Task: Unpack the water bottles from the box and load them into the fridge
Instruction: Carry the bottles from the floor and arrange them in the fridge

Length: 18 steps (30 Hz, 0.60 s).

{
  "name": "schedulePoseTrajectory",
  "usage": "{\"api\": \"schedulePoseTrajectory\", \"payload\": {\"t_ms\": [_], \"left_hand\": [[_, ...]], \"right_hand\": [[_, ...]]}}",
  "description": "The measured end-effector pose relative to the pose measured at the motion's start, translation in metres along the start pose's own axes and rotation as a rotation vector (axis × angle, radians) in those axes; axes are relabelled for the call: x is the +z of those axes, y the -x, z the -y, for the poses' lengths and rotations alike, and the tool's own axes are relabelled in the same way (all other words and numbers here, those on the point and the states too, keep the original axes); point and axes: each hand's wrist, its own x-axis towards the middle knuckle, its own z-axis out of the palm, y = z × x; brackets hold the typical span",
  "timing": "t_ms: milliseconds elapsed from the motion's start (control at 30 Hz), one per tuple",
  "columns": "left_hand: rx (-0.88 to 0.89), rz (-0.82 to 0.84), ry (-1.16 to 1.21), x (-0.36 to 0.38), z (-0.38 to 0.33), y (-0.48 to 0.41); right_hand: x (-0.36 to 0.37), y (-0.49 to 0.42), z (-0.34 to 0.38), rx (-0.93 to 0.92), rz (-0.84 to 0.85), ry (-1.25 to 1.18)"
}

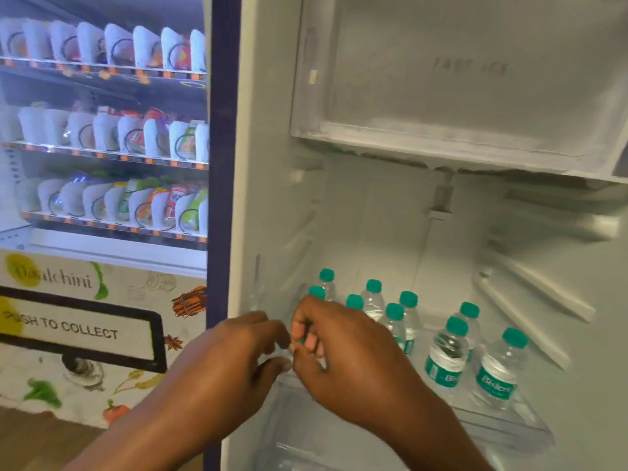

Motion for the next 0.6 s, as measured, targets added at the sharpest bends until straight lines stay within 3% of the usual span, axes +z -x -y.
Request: {"api": "schedulePoseTrajectory", "payload": {"t_ms": [200, 600], "left_hand": [[-0.142, 0.048, -0.013, -0.006, 0.059, 0.059], [-0.54, 0.09, -0.103, 0.023, 0.169, 0.18]], "right_hand": [[0.048, -0.01, 0.044, -0.181, 0.177, -0.142], [0.208, -0.034, 0.099, -0.292, 0.427, -0.131]]}}
